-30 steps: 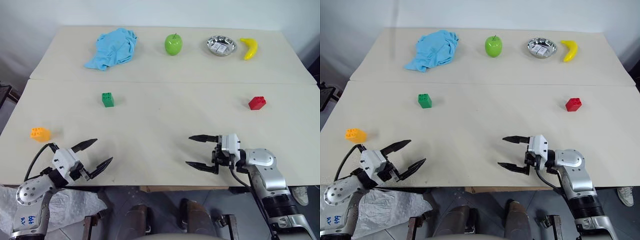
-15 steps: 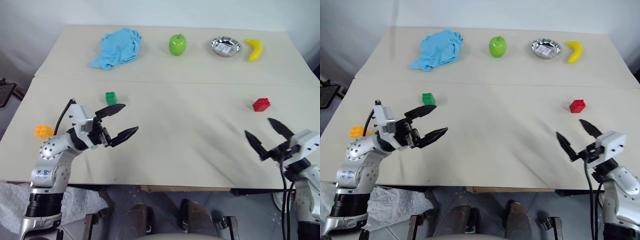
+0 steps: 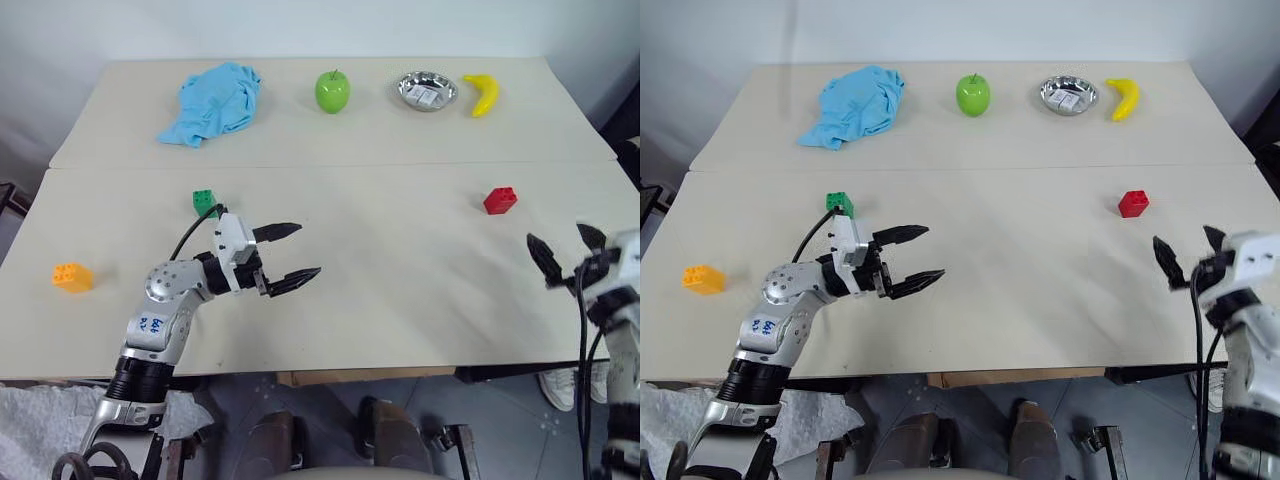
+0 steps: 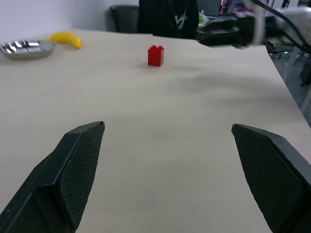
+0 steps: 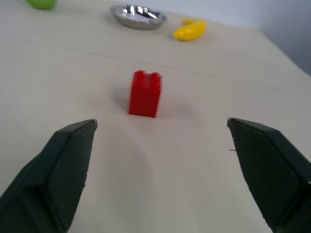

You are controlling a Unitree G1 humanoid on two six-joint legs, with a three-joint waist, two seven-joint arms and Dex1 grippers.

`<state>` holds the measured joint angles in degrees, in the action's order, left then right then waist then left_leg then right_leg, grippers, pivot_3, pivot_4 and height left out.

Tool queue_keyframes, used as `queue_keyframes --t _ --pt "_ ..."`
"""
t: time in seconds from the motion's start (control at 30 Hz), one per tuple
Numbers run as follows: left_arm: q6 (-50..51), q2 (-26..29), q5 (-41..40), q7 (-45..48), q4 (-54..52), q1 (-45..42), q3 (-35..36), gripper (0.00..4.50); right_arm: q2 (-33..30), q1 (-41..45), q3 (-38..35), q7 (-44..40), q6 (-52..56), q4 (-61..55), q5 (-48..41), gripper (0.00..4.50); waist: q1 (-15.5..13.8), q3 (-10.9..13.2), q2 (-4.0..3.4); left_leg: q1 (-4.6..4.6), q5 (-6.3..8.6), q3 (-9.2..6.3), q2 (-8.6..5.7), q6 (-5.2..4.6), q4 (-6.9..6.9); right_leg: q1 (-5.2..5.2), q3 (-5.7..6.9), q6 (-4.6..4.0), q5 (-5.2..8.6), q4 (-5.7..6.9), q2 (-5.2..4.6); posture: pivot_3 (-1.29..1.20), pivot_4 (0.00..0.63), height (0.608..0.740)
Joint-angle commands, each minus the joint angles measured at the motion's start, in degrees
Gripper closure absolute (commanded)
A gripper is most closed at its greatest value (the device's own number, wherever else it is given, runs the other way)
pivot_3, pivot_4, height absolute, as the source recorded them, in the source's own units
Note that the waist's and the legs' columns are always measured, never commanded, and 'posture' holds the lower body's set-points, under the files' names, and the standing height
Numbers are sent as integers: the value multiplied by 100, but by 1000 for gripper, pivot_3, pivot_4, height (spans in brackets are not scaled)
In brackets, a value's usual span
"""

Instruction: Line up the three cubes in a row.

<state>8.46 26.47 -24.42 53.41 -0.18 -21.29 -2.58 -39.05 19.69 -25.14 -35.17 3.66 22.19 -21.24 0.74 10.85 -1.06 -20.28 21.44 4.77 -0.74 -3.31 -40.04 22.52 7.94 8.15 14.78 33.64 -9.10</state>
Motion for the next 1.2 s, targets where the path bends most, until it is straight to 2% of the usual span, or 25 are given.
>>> queue_keyframes --t 0.03,0.13,0.27,0.53,0.57,0.63,0.73,0.77,0.8,0.87,1.0,1.13,1.2 --pt "9 42 30 -26 -359 30 38 30 -263 764 265 107 213 912 324 0 -41 0 0 0 0 -2 4 1 1 1 3 -1 0 0 2 0 150 740" --pt "18 31 73 -165 -460 57 92 30 -321 1439 604 -59 0 1787 625 0 -84 0 1 -7 1 -9 5 1 1 1 9 -2 0 -5 6 0 150 740" --pt "160 180 13 -223 -790 261 180 30 -304 2528 859 215 -285 3235 979 0 -39 1 0 -19 3 -6 -4 -5 4 7 13 -1 0 -10 -3 0 150 740" --pt "283 212 -9 -314 -1050 503 257 30 -117 3150 1115 -126 -661 4274 1257 0 -50 1 0 -27 3 -15 0 -5 4 6 24 -2 0 -14 0 0 150 740" --pt "279 212 -3 -312 -1060 518 258 0 -98 3179 1129 -146 -677 4321 1269 385 -49 1 0 -27 3 -14 0 -5 3 6 24 -1 0 -14 0 0 150 740" --pt "275 217 2 -308 -1063 529 260 0 -86 3224 1148 -142 -707 4393 1293 880 -50 1 0 -27 3 -15 0 -4 4 6 25 -1 0 -13 0 0 150 740" --pt "260 226 9 -298 -1046 528 268 0 -92 3260 1148 -168 -723 4463 1319 1941 -43 1 0 -27 3 -15 0 -4 4 6 25 -1 0 -14 0 0 150 740" --pt "246 236 8 -288 -1036 534 281 0 -101 3247 1183 -224 -788 4451 1356 2118 -42 1 0 -27 3 -15 0 -4 4 6 25 -2 0 -14 0 0 150 740" --pt "230 250 4 -274 -1026 548 303 0 -104 3235 1205 -327 -837 4423 1365 2576 -42 1 0 -27 3 -15 0 -4 4 6 24 -2 0 -14 0 0 150 740" --pt "195 282 -5 -240 -998 582 361 0 -92 3263 1197 -647 -843 4353 1295 3002 -39 1 0 -27 3 -15 1 -3 4 6 25 -1 0 -14 2 0 150 740" --pt "118 407 -64 -160 -915 758 577 0 -23 3352 1447 -1805 -802 3932 1249 2985 -5 2 -2 -27 3 -15 2 -3 4 7 24 -1 0 -16 3 0 150 740" --pt "148 627 -397 153 -823 1153 1041 0 296 3289 2186 -4269 -284 2453 824 2985 97 2 -4 -25 3 -17 6 -3 4 7 23 -2 0 -16 7 0 150 740" --pt "84 735 -422 284 -773 1271 1152 0 396 3253 2604 -4825 -476 2074 984 2985 108 3 -5 -23 7 -15 19 4 3 9 17 -2 0 -18 23 0 150 740"
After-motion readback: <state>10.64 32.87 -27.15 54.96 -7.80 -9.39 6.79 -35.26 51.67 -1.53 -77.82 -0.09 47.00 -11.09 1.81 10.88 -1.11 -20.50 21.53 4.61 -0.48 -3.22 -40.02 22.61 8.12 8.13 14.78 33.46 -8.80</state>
